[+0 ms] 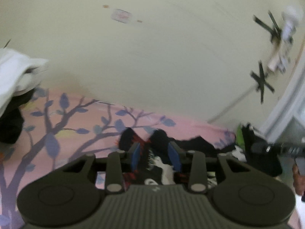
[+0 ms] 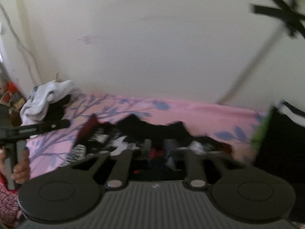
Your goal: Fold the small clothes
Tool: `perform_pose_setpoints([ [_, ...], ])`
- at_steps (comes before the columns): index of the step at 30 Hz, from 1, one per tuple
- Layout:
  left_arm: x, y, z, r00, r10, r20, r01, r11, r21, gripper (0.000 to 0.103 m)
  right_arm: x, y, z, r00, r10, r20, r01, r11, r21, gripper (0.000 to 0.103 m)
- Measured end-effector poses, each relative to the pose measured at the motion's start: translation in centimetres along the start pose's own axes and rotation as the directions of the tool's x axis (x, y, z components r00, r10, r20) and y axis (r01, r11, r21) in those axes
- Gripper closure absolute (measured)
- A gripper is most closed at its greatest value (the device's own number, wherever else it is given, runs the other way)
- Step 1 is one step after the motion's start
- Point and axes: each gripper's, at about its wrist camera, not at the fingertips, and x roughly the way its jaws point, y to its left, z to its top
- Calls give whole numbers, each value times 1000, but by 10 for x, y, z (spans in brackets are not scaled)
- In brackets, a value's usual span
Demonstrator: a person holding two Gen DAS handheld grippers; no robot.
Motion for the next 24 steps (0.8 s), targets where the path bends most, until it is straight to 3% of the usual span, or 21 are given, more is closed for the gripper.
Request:
perform_pose_setpoints([
  [3, 15, -21, -3, 999, 22, -44, -19, 997, 71, 67, -15, -34, -17, 996, -13, 88, 0, 990, 143, 33],
  [5, 29, -34, -6, 995, 49, -86, -38, 992, 123, 67, -14, -50, -30, 996, 1, 91, -22, 975, 223, 33],
  [8, 49, -49, -14, 988, 77, -132, -53, 982, 180, 67, 3, -54, -52, 999, 18, 43, -29, 967, 254, 34],
  [9, 54, -53, -20, 986, 85, -144, -55, 977, 204, 67, 10, -50, -60, 999, 32, 28, -38, 969, 243, 69],
  [10, 59, -57, -26, 983, 111, -149, -74, 968, 239, 65, 16, -47, -66, 1000, 26, 2, -26, 976, 216, 84],
  [12, 70, -63, -41, 973, 170, -154, -117, 945, 307, 62, 16, -45, -76, 999, -23, 26, 19, 987, 162, 93],
  [15, 69, -67, -49, 973, 203, -109, -155, 926, 344, 53, 9, -51, -83, 991, -109, 79, 95, 981, 168, 94],
  [18, 71, -65, -49, 967, 237, -94, -192, 921, 340, 36, 4, -58, -96, 976, -190, 105, 164, 963, 215, 97],
  [21, 65, -62, -43, 965, 236, -119, -191, 935, 298, 37, 0, -73, -103, 983, -156, 99, 116, 938, 326, 93],
  [22, 58, -61, -39, 964, 234, -123, -193, 941, 278, 40, -3, -70, -101, 982, -160, 97, 122, 939, 321, 88],
  [24, 32, -58, -32, 970, 222, -99, -192, 950, 247, 40, -14, -56, -97, 971, -214, 104, 181, 949, 257, 55],
])
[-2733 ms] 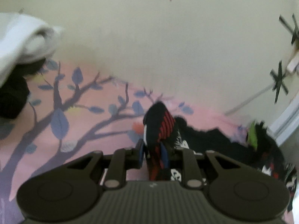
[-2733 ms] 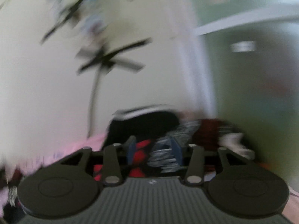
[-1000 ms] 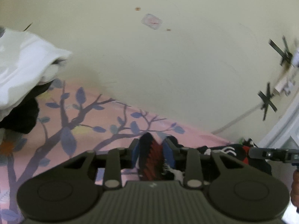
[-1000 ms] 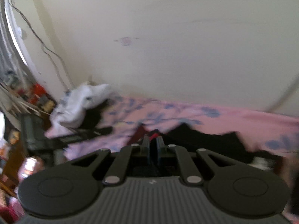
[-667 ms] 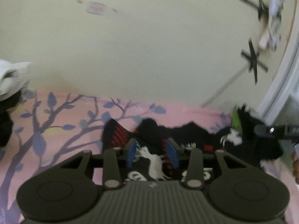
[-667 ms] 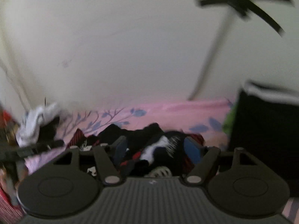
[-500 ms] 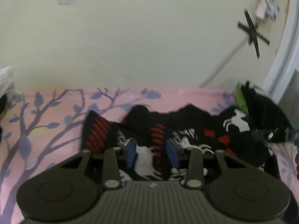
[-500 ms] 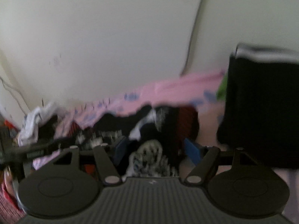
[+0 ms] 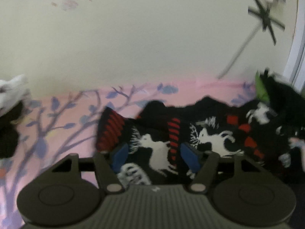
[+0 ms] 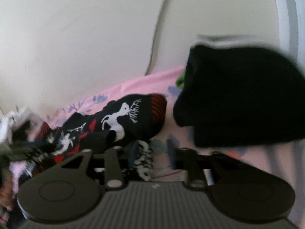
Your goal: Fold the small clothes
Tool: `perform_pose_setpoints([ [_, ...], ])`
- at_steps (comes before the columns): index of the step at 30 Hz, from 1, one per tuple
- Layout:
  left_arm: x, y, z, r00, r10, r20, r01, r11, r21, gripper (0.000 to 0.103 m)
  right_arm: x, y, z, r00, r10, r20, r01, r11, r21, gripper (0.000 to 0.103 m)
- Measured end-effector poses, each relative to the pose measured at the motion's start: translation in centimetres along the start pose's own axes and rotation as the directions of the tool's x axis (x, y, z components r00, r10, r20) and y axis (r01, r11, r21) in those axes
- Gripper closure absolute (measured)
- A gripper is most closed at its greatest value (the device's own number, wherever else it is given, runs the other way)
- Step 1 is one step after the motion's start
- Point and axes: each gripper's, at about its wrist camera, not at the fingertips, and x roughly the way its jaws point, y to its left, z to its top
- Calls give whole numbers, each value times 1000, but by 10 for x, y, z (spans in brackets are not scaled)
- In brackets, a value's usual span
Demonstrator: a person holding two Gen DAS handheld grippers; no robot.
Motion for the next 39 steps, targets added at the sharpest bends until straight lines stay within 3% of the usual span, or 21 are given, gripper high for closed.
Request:
perform_pose_setpoints([
  [1, -19, 6, -3, 1000, -1, 21, 1, 1000, 3, 40, -12, 3, 0, 1000, -7, 16, 8, 1000, -22, 51],
  [4, -69, 21, -26, 999, 13, 37, -15, 999, 33, 39, -49, 0, -7, 998, 57, 35, -56, 998, -35, 53],
  [9, -141, 49, -97, 995, -68, -70, 70, 997, 24, 38, -117, -12, -56, 989, 146, -5, -146, 985, -87, 57],
  [14, -187, 61, -159, 979, -148, -137, 138, 987, -83, 38, -182, -34, -115, 978, 198, -67, -200, 979, -32, 62],
  [17, -207, 58, -177, 973, -192, -131, 176, 977, -124, 38, -228, -46, -137, 984, 167, -63, -169, 985, -27, 64],
  [21, -224, 44, -189, 970, -204, -130, 193, 977, -90, 38, -289, -63, -150, 995, 98, -3, -98, 995, -25, 65],
  [25, -229, 37, -206, 964, -209, -166, 196, 976, -91, 38, -292, -55, -163, 988, 154, 2, -154, 988, -15, 65],
  [29, -235, 31, -220, 962, -210, -173, 194, 976, -101, 38, -248, -39, -189, 966, 238, -97, -238, 971, 15, 65],
  [32, -237, 23, -222, 965, -197, -172, 184, 979, -85, 49, -227, -30, -201, 951, 299, -80, -296, 954, 45, 66],
  [33, -237, 20, -222, 966, -191, -173, 181, 981, -72, 74, -224, -27, -201, 945, 317, -76, -314, 948, 51, 91],
  [34, -236, 17, -222, 968, -177, -178, 169, 984, -57, 92, -220, -22, -201, 944, 319, -85, -316, 948, 46, 100],
  [37, -241, 22, -216, 965, -190, -180, 175, 980, -94, 94, -228, -14, -198, 941, 327, -85, -325, 945, 32, 101],
  [39, -254, 29, -213, 964, -223, -145, 205, 970, -128, 94, -257, -17, -194, 947, 319, -46, -318, 948, 20, 102],
])
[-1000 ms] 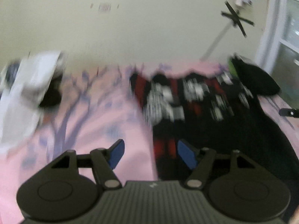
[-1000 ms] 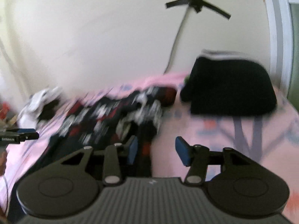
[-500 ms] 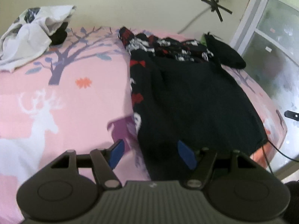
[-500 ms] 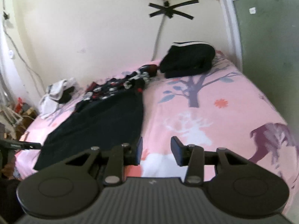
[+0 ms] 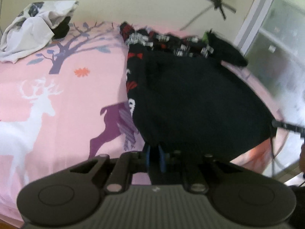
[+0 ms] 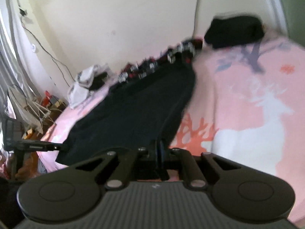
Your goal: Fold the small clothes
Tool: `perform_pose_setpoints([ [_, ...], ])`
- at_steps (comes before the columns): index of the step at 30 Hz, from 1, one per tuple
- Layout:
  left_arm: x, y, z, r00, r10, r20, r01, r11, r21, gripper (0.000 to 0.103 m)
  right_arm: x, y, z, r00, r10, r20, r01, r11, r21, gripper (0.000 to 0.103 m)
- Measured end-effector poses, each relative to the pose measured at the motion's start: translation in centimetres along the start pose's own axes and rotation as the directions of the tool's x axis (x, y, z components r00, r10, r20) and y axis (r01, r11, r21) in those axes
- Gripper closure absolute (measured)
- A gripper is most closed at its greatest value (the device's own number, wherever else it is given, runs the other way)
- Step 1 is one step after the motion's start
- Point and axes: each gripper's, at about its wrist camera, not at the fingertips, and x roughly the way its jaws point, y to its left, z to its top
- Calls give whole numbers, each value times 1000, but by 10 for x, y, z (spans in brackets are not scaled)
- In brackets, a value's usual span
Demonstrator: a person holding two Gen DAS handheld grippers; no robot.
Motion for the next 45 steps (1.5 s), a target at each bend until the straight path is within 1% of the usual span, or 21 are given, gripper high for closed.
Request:
perform_pose_setpoints([
  [3, -12, 7, 1, 999, -37, 15, 37, 999, -38, 93, -43, 6, -7, 1000, -21, 17, 21, 1000, -17, 102],
  [6, -1, 12, -1, 999, -29, -24, 27, 998, -52, 91, -49, 1, -15, 996, -91, -21, 91, 996, -13, 102],
  [8, 9, 16, -3, 998, 6, -62, -10, 998, -66, 84, -41, -12, -16, 995, -93, -34, 95, 995, 35, 102],
  [10, 10, 18, -5, 998, -15, -61, 10, 996, -85, 72, -32, -16, -16, 997, -73, -38, 75, 995, 60, 100],
  [11, 8, 18, -5, 998, -27, -59, 22, 996, -83, 67, -29, -18, -16, 997, -69, -42, 72, 996, 60, 97],
  [12, 5, 16, -5, 998, -37, -51, 33, 997, -75, 54, -26, -18, -16, 997, -67, -46, 70, 996, 61, 82],
  [13, 3, 14, -6, 998, -45, -45, 42, 997, -67, 46, -24, -19, -15, 997, -55, -58, 58, 996, 63, 73],
  [15, 2, 8, -8, 997, -60, -55, 57, 997, -52, 45, -26, -22, -13, 996, -68, -60, 72, 996, 59, 61],
  [18, 9, 3, -12, 994, -68, -80, 65, 997, -42, 47, -30, -31, -12, 997, -63, -51, 67, 994, 90, 61],
  [20, 11, -4, -11, 995, -51, -87, 50, 999, -9, 65, -29, -36, -13, 998, -38, -46, 43, 991, 125, 61],
  [21, 12, -5, -11, 994, -50, -97, 49, 999, -7, 85, -27, -36, -14, 998, -25, -49, 32, 990, 137, 62],
  [23, 14, -4, -9, 993, -48, -112, 46, 999, -17, 95, -18, -36, -16, 997, 2, -74, 9, 989, 150, 68],
  [24, 13, -1, -8, 991, -61, -116, 58, 998, -25, 97, -12, -35, -17, 995, 16, -96, -1, 989, 147, 85],
  [26, 8, 6, -4, 990, -89, -105, 83, 995, -61, 97, -3, -33, -16, 992, 29, -122, -14, 992, 126, 95],
  [33, -19, 50, 52, 964, -238, 116, 261, 926, -274, 97, 2, -39, 40, 990, 141, 28, -144, 980, 136, 96],
  [37, 7, 61, 127, 948, -234, 213, 296, 896, -331, 97, 43, -44, 99, 980, 179, 89, -192, 965, 177, 96],
  [38, 19, 62, 144, 952, -209, 221, 278, 894, -350, 96, 60, -46, 117, 980, 167, 107, -186, 960, 208, 94],
  [40, 46, 65, 175, 972, -89, 220, 166, 917, -362, 87, 90, -49, 143, 982, 112, 152, -148, 956, 253, 87],
  [42, 67, 73, 185, 987, 25, 157, 40, 918, -395, 83, 116, -44, 161, 989, -36, 143, 5, 978, 209, 55],
  [44, 72, 78, 174, 989, 5, 151, 52, 926, -373, 70, 122, -38, 160, 986, -118, 118, 102, 985, 137, 55],
  [45, 72, 79, 167, 988, 0, 155, 55, 935, -350, 52, 118, -36, 154, 989, -92, 115, 81, 992, 97, 56],
])
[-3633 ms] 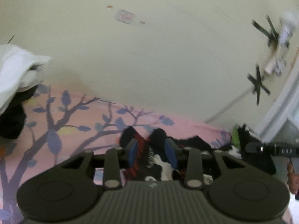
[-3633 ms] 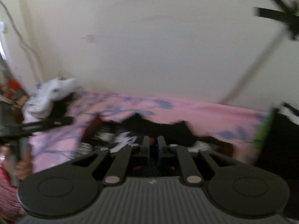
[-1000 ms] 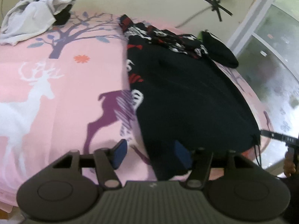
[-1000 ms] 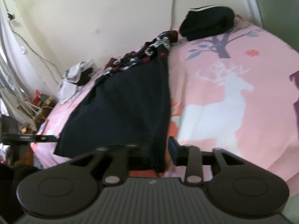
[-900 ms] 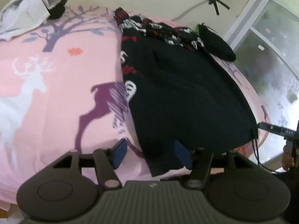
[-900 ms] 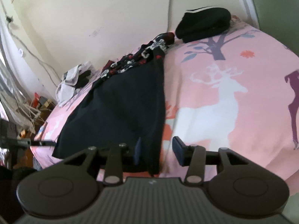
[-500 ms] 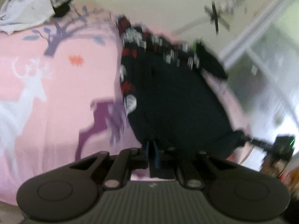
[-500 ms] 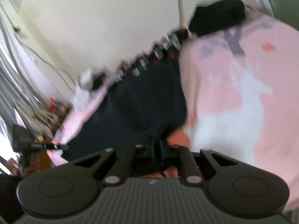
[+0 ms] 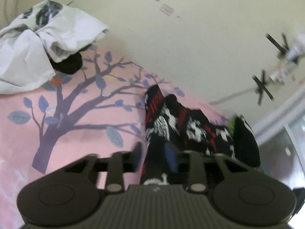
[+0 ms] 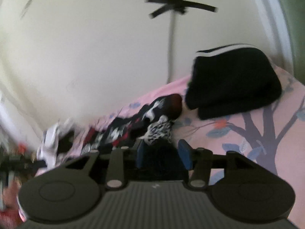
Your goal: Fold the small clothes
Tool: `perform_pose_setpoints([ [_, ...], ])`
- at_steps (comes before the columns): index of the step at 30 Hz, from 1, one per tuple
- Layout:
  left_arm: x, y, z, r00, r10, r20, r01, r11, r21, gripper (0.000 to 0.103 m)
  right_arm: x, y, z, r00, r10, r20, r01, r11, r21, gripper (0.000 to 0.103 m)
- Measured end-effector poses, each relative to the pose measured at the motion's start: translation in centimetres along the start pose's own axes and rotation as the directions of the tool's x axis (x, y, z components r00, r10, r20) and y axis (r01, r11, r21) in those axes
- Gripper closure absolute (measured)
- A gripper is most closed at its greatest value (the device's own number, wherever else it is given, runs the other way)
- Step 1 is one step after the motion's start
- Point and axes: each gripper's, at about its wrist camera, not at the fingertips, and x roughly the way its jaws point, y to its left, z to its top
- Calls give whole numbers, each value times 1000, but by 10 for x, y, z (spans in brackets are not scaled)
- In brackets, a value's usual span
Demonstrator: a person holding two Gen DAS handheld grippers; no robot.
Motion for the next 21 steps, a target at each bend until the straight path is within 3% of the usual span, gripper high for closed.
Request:
perform_pose_setpoints([
  [1, 0, 2, -6, 1000, 17, 7, -17, 1000, 16, 41, -6, 1, -6, 1000, 16, 3, -16, 1000, -27, 56],
  [6, 36, -17, -23, 995, 71, -71, -60, 988, 144, 44, 1, 1, -29, 998, -48, -27, 44, 992, -120, 54],
  [8, 54, -29, -30, 988, 116, -104, -91, 971, 223, 68, 18, -6, -31, 996, -60, -65, 53, 993, -104, 58],
  [9, 57, -35, -37, 983, 137, -123, -101, 961, 259, 97, 26, -8, -32, 994, -63, -88, 55, 994, -95, 73],
  [11, 54, -40, -46, 980, 159, -118, -118, 948, 297, 97, 32, -10, -33, 994, -56, -98, 46, 994, -101, 96],
  [12, 47, -40, -49, 979, 170, -112, -126, 939, 321, 97, 29, -8, -33, 995, -55, -85, 46, 993, -113, 101],
  [13, 38, -39, -52, 978, 179, -109, -135, 935, 329, 97, 23, -4, -33, 995, -66, -77, 55, 988, -141, 101],
  [17, 6, -13, -59, 971, 142, -193, -95, 967, 235, 97, 1, 1, -41, 987, -105, -119, 82, 979, -188, 103],
  [18, 7, -8, -60, 965, 147, -218, -97, 970, 224, 93, -2, 0, -46, 982, -122, -142, 93, 976, -198, 103],
  [19, 10, -6, -60, 960, 158, -230, -106, 969, 222, 82, -2, -2, -52, 976, -143, -166, 107, 972, -209, 103],
  [21, 14, -9, -53, 958, 177, -227, -123, 964, 236, 75, 0, -5, -49, 976, -137, -171, 98, 971, -220, 100],
])
